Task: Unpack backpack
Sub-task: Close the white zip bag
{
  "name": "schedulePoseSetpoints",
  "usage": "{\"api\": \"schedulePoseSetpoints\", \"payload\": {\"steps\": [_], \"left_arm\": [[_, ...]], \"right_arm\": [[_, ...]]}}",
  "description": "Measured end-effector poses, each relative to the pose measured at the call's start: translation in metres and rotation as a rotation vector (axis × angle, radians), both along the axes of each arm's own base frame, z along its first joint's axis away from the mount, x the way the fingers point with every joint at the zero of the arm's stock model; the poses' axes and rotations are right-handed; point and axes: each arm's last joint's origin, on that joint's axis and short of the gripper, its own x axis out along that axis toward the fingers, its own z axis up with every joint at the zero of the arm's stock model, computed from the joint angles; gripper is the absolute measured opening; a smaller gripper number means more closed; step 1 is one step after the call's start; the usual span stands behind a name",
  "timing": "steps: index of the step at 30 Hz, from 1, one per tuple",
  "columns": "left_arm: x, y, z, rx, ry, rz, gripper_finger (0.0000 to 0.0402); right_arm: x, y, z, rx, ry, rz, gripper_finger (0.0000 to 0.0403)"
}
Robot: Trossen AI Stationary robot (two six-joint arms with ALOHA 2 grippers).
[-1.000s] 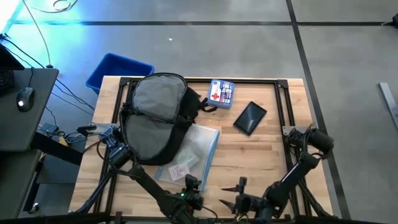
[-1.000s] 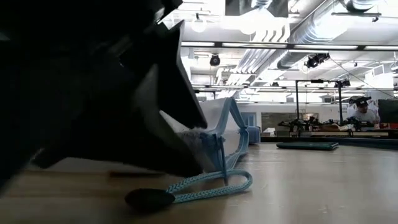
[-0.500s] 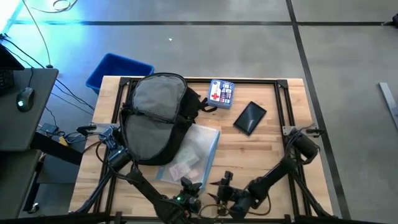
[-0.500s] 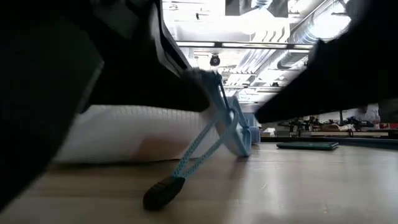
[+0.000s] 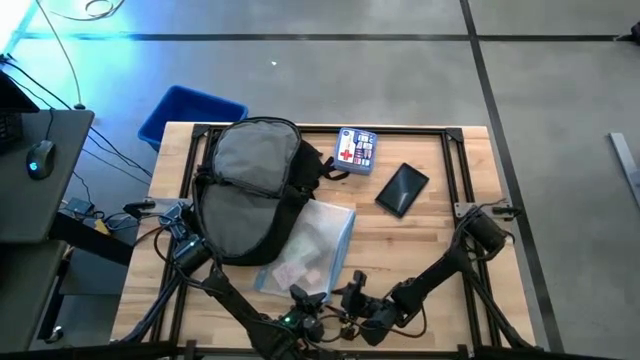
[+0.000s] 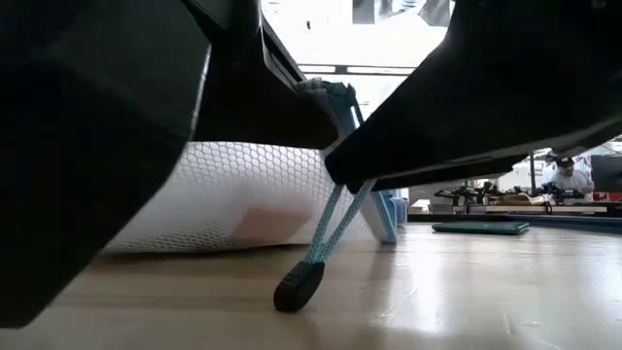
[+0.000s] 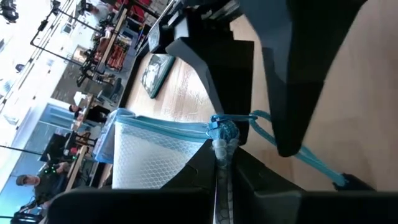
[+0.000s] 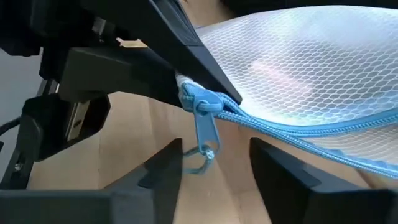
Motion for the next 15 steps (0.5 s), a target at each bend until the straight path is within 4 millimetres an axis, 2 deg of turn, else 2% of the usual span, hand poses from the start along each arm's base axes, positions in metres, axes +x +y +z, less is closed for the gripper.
{"api": "schedulePoseSetpoints", "payload": {"steps": [4, 5, 11, 15], "left_arm": [[-0.001, -0.002, 0.000, -0.005, 0.021, -0.013, 0.0000], [-0.003, -0.003, -0.001, -0.014, 0.038, -0.021, 0.0000], [-0.023, -0.023, -0.002, -0.064, 0.062, -0.078, 0.0000], [-0.047, -0.045, -0.003, -0.087, 0.060, -0.139, 0.0000]], "right_arm": [[0.000, 0.000, 0.000, -0.004, -0.001, -0.003, 0.0031], [-0.001, 0.000, -0.001, -0.008, 0.009, -0.001, 0.0017], [-0.011, -0.010, -0.005, 0.011, 0.127, -0.088, 0.0002], [-0.018, -0.028, -0.012, -0.033, 0.247, -0.194, 0.0000]]}}
